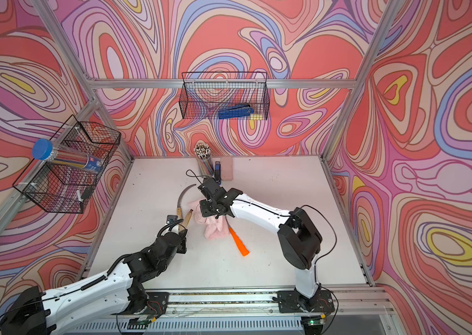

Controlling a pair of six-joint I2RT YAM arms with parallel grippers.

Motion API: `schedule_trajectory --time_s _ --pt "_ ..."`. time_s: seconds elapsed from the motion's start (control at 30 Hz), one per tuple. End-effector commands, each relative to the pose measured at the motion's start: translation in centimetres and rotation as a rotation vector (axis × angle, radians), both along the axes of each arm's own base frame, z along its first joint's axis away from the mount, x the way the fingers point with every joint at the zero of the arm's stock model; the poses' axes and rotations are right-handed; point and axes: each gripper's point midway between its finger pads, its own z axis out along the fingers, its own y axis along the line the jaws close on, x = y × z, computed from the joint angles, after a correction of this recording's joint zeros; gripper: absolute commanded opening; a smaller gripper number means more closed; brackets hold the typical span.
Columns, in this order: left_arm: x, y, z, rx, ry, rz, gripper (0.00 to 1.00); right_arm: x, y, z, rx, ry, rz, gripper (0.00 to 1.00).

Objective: Wipe small sickles with rags
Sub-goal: Wipe the small sickle.

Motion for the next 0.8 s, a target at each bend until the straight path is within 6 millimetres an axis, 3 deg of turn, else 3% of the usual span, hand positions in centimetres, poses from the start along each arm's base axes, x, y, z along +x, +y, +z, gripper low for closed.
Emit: schedule_trajectory --time_s 0.0,0.13,0.3,0.33,0.47,0.57,0.63,0.77 --pt "0.9 -0.4 1.9 -0.017 -0.06 0.003 0.0 0.7 -2.7 7.9 0.015 -0.16 -0.082 0.0" --pt "0.5 -1.1 1.8 -0.028 -0.049 -0.05 0.0 1.7 -3.9 10.8 -0.012 -0.239 -0.128 0.0" --pt "0.2 -2.3 1.5 -0.072 -0.039 -0.111 0.0 3.4 -2.5 11.4 -0.005 -0.289 -0.107 0.0" --pt "0.2 -2.5 1.4 -0.074 -0.033 -0.118 0.0 4.0 -1.6 10.3 -0.014 -0.285 -0.084 0.0" --pt "0.1 -2.9 0.9 -0.08 -0.013 -0.133 0.0 6.2 1.5 10.1 0.013 -0.36 0.011 0.0" --pt "0.1 -3.0 0.8 -0.078 -0.008 -0.134 0.0 9.1 2.7 9.0 -0.002 -0.384 -0.003 0.0" --pt "0.1 -2.8 0.7 -0.071 -0.006 -0.129 0.0 11.1 3.7 7.7 -0.004 -0.376 -0.01 0.0" --pt "-0.1 -2.6 1.0 -0.077 -0.014 -0.129 0.0 13.1 6.4 5.5 0.007 -0.418 0.046 0.0"
